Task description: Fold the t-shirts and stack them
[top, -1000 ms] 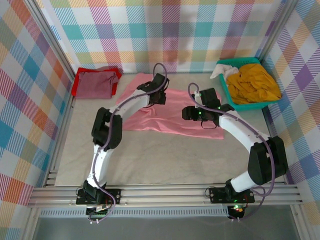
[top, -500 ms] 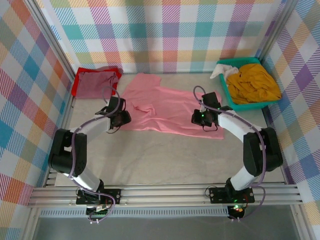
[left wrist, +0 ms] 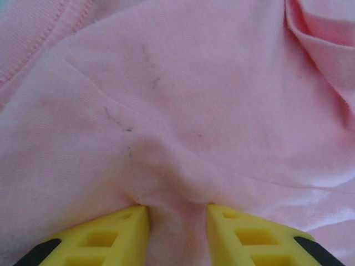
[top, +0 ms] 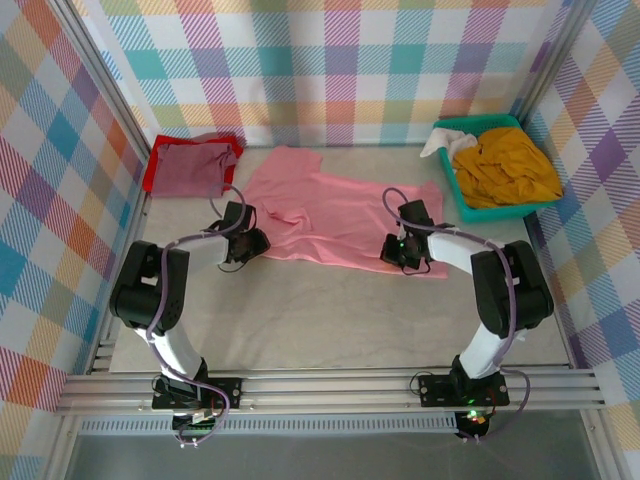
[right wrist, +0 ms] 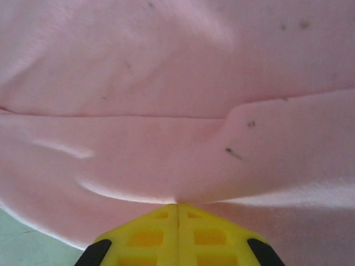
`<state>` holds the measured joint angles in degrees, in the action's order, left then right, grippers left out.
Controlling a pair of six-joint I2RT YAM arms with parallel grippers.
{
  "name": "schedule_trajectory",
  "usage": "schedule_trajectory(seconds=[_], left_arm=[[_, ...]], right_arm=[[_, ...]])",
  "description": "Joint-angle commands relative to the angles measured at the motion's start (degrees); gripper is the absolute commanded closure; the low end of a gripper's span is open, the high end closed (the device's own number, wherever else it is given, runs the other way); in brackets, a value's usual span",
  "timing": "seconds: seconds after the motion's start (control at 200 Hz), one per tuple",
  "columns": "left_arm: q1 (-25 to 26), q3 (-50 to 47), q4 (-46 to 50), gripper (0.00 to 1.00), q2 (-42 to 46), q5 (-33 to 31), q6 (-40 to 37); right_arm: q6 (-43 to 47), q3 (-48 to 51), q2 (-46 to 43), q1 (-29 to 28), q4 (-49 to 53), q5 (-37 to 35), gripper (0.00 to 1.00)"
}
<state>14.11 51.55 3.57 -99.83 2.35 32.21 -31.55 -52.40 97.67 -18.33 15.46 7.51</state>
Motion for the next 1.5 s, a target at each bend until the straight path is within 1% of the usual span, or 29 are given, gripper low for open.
schedule_trajectory(seconds=[0.0,0.275,0.41,0.53,0.745,0.925,1.05,1.115,1.18,1.315,1.385,1.415,1.495], left_arm=[[-0.5,-4.8,2.3,0.66,0.6,0.1,2.2],[-0.5,-14.2,2.6,0.64,9.6,-3.9,4.1],[-0.4,-16.6,2.7,0.64,10.6,-2.7,3.7],[-0.4,-15.9,3.2,0.63,10.5,-2.5,3.2],[-0.4,-7.6,6.7,0.63,11.3,-2.9,1.5],[-0.4,-1.4,6.4,0.62,11.0,-1.3,1.3],[0.6,4.9,7.6,0.60,6.8,-0.3,-0.4],[1.2,9.2,10.2,0.58,3.3,-0.6,-1.5],[1.4,12.6,11.2,0.57,0.1,0.0,-1.8],[1.6,17.3,11.2,0.55,-4.5,0.3,-1.1],[1.6,19.3,11.5,0.54,-6.9,-0.3,-0.8],[1.6,19.8,11.4,0.51,-7.8,-0.5,-0.4],[1.6,21.4,10.9,0.50,-10.2,-0.4,0.0]], right_arm=[[-1.6,2.4,0.9,-0.1,-1.7,0.5,1.00],[-2.8,8.1,-0.9,-0.2,-3.2,3.8,1.00],[-3.8,10.9,-2.6,-0.4,-3.5,4.9,1.00],[-3.8,12.0,-3.6,-0.4,-3.6,4.2,1.00],[-1.7,7.8,-6.5,-0.4,0.0,2.5,1.00],[1.6,0.4,-7.4,-0.5,4.4,1.8,0.92],[2.7,-2.6,-7.1,-0.9,4.9,2.0,0.90],[3.0,-3.4,-6.9,-1.1,4.9,2.0,0.87],[3.2,-4.0,-6.7,-1.3,4.8,2.2,0.87],[3.1,-4.4,-6.9,-1.6,4.3,2.5,0.82],[3.1,-4.2,-7.2,-1.6,4.3,2.6,0.82],[3.1,-4.1,-7.3,-1.6,4.3,2.6,0.81],[3.3,-3.9,-7.7,-1.6,4.5,2.5,0.80]])
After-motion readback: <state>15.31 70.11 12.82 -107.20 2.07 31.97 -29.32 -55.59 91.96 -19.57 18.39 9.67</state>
